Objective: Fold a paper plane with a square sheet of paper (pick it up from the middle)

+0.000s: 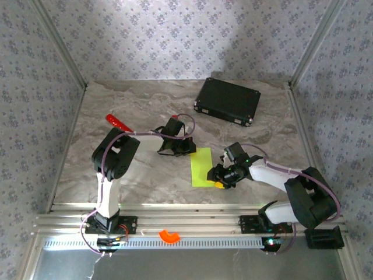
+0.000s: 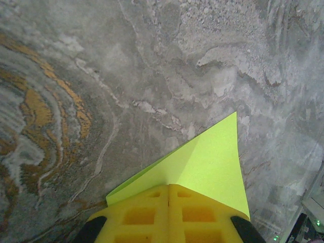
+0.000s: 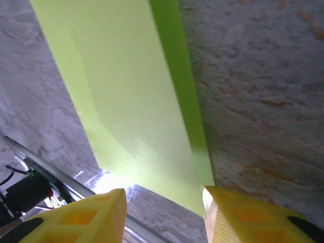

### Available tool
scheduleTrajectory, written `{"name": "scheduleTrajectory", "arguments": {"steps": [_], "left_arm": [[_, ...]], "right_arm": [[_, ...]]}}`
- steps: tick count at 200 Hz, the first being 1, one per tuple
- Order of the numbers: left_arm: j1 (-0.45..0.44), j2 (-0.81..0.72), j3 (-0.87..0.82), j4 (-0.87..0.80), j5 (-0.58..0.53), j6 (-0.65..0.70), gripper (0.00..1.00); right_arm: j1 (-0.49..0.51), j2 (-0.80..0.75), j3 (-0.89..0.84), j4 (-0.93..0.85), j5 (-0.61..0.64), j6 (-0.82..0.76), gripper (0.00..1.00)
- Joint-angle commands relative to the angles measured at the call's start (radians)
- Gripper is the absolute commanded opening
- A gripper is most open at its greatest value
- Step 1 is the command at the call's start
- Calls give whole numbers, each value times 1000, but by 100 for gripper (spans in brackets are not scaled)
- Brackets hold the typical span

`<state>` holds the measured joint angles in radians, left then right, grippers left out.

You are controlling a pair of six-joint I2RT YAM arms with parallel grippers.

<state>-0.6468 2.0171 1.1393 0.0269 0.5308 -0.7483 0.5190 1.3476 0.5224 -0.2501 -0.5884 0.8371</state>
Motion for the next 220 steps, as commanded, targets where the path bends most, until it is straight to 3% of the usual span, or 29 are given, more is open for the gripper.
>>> {"name": "scheduleTrajectory", "arguments": {"steps": [1, 119, 184, 220], "left_arm": [[-5, 19, -35, -76, -19, 13, 0], [-4, 26, -26, -82, -12, 20, 0], [-4, 37, -17, -69, 7, 20, 0], [-4, 47, 0, -77, 18, 22, 0]], "right_arm": [[-25, -2, 18, 28, -59, -23, 45], [-117, 41, 6, 182, -184, 1, 44], [-207, 162, 49, 284, -285, -48, 27], [-240, 223, 88, 262, -332, -110, 23]]}}
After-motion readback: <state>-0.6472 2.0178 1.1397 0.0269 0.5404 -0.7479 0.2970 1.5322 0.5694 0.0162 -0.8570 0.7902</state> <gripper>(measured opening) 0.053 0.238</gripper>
